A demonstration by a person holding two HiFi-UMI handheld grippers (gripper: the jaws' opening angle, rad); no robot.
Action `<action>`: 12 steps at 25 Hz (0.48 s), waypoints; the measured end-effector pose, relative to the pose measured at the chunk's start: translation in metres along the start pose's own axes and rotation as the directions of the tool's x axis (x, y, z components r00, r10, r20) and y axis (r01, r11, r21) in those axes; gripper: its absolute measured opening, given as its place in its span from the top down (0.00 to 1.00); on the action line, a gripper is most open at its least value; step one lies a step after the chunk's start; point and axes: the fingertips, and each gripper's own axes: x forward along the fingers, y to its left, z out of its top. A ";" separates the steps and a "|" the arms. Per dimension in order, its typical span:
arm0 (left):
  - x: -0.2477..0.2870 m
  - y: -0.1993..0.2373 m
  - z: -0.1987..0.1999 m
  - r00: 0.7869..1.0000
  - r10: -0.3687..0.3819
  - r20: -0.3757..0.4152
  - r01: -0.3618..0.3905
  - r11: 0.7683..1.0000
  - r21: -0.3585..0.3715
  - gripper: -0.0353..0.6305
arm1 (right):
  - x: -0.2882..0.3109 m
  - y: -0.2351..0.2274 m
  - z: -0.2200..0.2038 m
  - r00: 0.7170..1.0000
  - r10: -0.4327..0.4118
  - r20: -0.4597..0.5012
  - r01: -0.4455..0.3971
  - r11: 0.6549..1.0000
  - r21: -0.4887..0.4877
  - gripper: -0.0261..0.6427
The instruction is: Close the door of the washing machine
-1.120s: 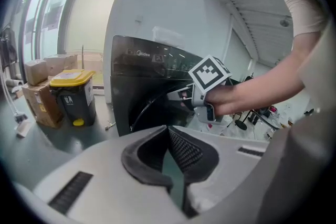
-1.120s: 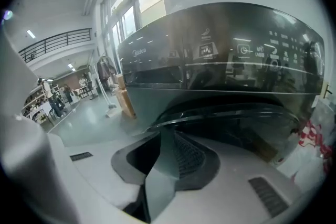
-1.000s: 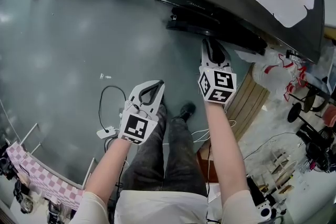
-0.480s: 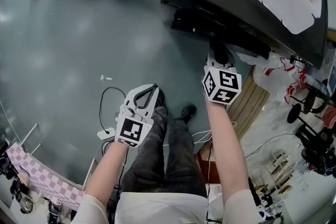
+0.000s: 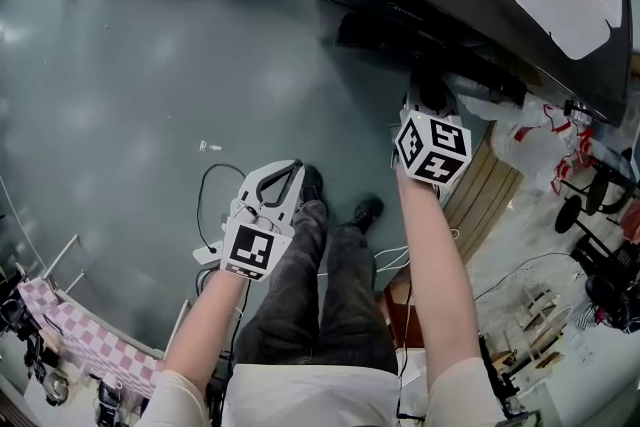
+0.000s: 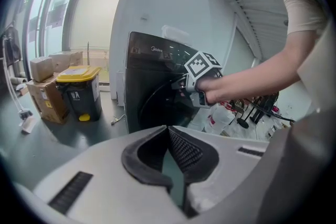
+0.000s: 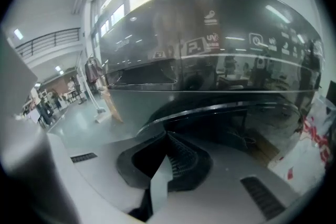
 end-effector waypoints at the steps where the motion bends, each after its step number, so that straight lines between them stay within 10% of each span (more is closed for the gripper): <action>1: -0.001 0.001 -0.001 1.000 0.001 0.000 -0.001 1.000 0.003 0.93 | 0.002 0.001 0.001 1.000 0.001 -0.008 -0.001 1.000 0.005 0.92; 12: -0.043 -0.019 0.048 0.999 -0.021 0.025 0.020 0.998 0.057 0.93 | -0.078 0.016 0.048 0.998 0.056 0.011 -0.055 0.995 -0.079 0.92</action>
